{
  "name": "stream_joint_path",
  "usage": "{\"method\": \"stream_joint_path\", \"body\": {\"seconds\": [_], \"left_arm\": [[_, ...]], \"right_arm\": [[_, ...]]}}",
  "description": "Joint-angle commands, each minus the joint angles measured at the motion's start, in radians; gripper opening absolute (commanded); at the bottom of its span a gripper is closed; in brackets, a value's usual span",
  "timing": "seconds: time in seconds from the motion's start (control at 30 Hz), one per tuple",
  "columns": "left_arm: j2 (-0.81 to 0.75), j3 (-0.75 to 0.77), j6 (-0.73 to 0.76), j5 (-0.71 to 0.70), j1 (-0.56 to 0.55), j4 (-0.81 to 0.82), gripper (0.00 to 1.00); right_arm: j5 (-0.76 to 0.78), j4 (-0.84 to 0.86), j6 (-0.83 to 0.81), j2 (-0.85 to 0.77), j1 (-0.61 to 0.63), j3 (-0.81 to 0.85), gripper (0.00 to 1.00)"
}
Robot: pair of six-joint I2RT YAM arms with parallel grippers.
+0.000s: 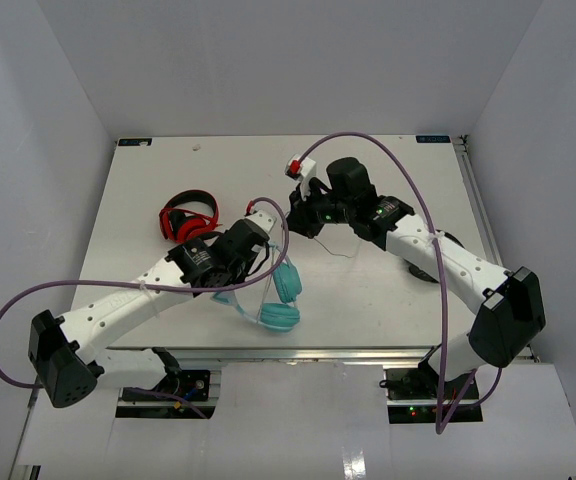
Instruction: Wrap the headphones
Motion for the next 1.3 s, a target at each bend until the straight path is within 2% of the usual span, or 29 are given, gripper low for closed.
{"method": "stream_joint_path", "body": {"seconds": [0.0, 0.27, 0.53, 1.0, 1.27], "left_arm": [[-0.006, -0.011, -0.007, -0.017, -0.002, 0.065, 0.0], [0.019, -0.01, -0.035, -0.046, -0.002, 0.073, 0.0], [0.094, 0.062, -0.194, -0.121, -0.001, -0.005, 0.0], [0.156, 0.127, -0.331, -0.166, 0.003, -0.023, 0.0], [0.114, 0.146, -0.405, -0.191, 0.027, -0.014, 0.0]], "right_arm": [[0.002, -0.003, -0.016, 0.01, 0.021, 0.07, 0.08], [0.012, 0.02, 0.012, -0.018, 0.059, 0.031, 0.08], [0.02, 0.134, 0.102, -0.128, 0.14, -0.125, 0.08], [0.155, 0.202, 0.17, -0.19, 0.317, -0.246, 0.08], [0.246, 0.307, 0.214, -0.273, 0.393, -0.379, 0.08]]}}
